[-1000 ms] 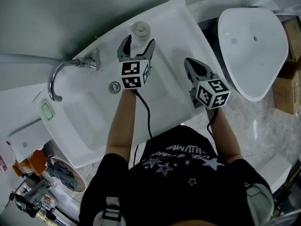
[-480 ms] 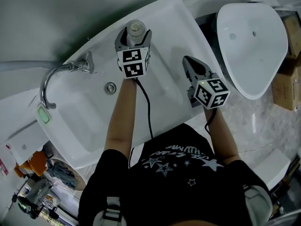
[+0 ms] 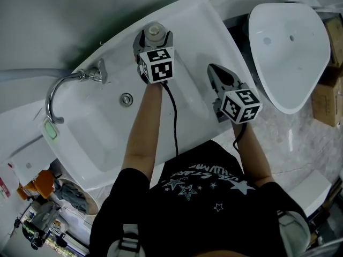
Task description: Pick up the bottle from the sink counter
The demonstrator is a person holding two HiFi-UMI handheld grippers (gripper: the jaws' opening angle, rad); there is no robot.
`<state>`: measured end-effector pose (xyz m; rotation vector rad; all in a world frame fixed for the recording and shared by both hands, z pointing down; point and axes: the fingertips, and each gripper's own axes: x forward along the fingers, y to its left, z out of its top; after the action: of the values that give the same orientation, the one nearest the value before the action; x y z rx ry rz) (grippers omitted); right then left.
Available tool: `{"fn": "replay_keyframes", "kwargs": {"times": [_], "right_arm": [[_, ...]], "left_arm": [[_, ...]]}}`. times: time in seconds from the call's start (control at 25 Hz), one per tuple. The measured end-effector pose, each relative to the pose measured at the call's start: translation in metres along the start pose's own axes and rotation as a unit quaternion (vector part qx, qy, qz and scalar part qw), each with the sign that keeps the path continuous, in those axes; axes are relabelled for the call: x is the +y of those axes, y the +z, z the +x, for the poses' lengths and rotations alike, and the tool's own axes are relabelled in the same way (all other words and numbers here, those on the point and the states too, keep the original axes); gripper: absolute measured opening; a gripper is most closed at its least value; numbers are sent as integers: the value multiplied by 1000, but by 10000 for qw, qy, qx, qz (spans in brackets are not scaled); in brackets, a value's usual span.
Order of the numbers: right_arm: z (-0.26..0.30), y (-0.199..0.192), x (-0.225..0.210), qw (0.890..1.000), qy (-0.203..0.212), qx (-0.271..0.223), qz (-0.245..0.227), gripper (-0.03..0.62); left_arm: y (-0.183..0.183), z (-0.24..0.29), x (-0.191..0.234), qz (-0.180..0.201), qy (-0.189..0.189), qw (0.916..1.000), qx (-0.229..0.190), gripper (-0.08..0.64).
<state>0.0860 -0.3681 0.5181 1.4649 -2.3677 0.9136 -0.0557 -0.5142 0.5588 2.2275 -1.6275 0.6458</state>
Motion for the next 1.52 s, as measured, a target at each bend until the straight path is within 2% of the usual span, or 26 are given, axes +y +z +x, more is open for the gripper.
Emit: {"fn": "replay_keyframes", "kwargs": {"times": [0.24, 0.44, 0.72, 0.96, 1.32, 1.52], "right_arm": [[0, -1, -3, 10000, -8, 4, 30, 6], [-1, -2, -3, 10000, -15, 4, 37, 6], [-9, -2, -2, 10000, -42, -22, 38, 6], [-12, -2, 0, 10000, -19, -59, 25, 6], [-16, -2, 6, 9999, 83, -128, 32, 6], [-24, 0, 13, 9996, 185, -188, -27, 6]], "left_arm": [[-4, 6, 5, 252, 499, 9980, 288, 347], [-5, 8, 8, 263, 629, 9970, 369, 347], [-5, 4, 5, 191, 303, 9987, 375, 342], [-1, -2, 6, -114, -28, 9998, 142, 341], [13, -28, 4, -7, -171, 9997, -158, 341], [22, -59, -4, -156, -351, 9989, -281, 341]]}}
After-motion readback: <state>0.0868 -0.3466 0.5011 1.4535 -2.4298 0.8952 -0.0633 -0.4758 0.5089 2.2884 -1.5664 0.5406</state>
